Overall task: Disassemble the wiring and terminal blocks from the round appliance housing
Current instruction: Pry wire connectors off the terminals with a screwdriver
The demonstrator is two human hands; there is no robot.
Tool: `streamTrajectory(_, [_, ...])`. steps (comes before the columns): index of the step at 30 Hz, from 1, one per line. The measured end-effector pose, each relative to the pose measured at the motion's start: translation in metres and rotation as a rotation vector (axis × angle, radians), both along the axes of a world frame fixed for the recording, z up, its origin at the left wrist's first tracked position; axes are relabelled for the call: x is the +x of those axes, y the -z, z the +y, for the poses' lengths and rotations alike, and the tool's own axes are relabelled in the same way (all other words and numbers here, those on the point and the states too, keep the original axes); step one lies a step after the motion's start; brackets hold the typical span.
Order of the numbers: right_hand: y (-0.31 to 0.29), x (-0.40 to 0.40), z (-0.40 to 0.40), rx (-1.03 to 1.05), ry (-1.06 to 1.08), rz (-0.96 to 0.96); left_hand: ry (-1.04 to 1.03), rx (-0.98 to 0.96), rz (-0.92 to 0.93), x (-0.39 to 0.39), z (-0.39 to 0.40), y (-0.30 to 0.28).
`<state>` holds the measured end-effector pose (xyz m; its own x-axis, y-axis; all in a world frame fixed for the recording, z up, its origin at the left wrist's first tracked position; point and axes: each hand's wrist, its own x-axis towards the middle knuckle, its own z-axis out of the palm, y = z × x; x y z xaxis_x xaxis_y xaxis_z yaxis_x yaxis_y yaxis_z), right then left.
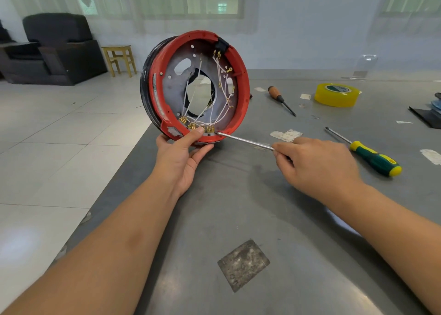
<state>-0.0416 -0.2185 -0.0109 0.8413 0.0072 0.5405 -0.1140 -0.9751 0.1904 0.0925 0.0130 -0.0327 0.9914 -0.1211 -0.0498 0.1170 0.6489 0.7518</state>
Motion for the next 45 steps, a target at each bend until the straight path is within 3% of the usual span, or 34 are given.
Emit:
streamTrajectory(11, [-0.003, -0.005, 0.021, 0.039, -0.008, 0.155, -0.025, 0.086, -0.042, -0.003, -0.004, 0.0])
streamTrajectory(35, [-0.001, -0.002, 0.005, 0.048, -0.004, 0.143, -0.065, 0.144, -0.102, -0.009, -0.006, -0.001])
streamTrajectory(45, [0.005, -0.003, 0.009, 0.059, -0.052, 0.246, -0.078, 0.106, -0.082, -0.006, -0.006, -0.001])
